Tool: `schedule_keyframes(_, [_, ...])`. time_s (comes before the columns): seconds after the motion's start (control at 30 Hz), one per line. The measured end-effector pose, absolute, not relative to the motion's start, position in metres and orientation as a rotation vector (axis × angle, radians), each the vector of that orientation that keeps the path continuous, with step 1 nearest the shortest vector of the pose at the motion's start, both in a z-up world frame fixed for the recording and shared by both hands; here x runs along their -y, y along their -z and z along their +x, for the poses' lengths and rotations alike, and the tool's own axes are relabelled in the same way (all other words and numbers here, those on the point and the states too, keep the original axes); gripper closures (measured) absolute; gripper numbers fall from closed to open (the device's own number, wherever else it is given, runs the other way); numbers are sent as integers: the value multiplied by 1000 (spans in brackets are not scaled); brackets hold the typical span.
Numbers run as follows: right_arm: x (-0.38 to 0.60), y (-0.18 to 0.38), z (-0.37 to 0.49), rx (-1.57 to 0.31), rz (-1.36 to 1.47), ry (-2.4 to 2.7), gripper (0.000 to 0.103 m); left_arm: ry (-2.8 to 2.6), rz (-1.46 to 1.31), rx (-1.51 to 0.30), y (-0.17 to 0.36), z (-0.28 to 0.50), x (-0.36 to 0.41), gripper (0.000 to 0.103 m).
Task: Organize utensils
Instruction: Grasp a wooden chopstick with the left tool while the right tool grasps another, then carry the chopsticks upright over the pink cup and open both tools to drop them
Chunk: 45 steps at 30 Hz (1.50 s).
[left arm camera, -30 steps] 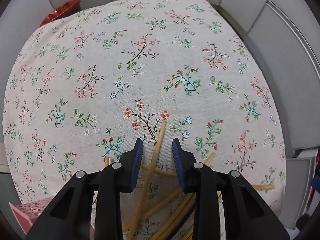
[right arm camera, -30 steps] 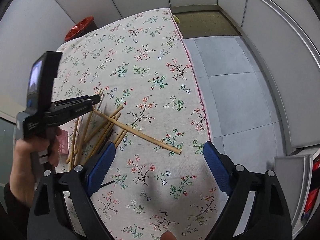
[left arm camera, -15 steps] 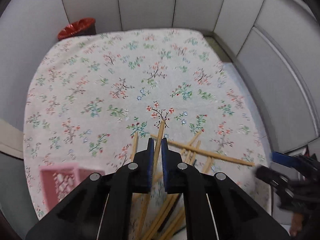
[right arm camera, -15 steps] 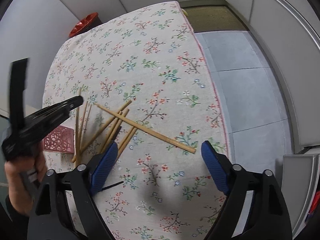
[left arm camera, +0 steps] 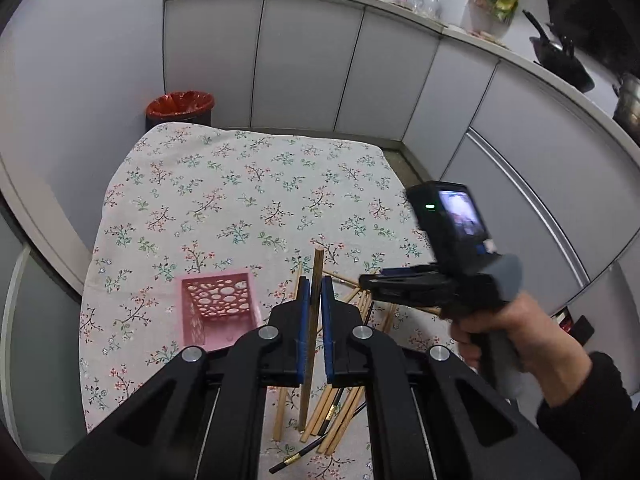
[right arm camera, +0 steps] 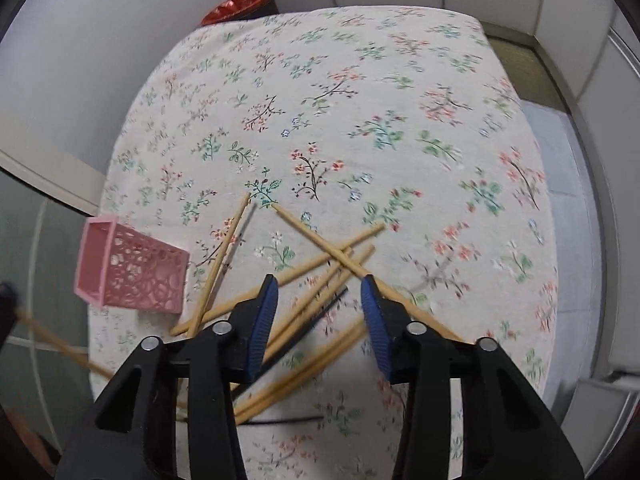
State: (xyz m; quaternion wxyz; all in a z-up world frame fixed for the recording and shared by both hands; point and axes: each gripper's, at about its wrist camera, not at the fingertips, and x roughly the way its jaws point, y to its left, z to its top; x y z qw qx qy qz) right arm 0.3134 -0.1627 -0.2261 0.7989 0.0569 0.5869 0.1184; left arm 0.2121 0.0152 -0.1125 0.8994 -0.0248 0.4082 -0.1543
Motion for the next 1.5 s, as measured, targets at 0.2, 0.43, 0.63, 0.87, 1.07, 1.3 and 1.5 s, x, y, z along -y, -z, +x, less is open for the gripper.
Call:
schedule_keyframes(0.2, [124,254,348,-1283,-13,-269,74,319,-70,-839,115,208,-40,98])
schedule_keyframes(0.43, [102,272,363,-1307,-141,-221,88,309,-118,-848,118,211,-56,98])
schedule_keyframes(0.63, [102,260,353,-1238,-206,-198,99,310,-111,-818,111,202,-57,98])
schedule_keyframes(0.87, [129,200,304,-1089,-204,-169,99,304,-92,-752,92,185,-59,98])
schedule_keyframes(1.07, [149,134,240,-914,-95,-176,99,271,-77,-645,65,161,-67,98])
schedule_keyframes(1.3, [166,98,188,-759,16,-199,99,238,-107,-503,32,141,-80,98])
schedule_keyframes(1.5, [156,60,171,-625,73,-240,99,192,-114,-403,13,140,-87,98])
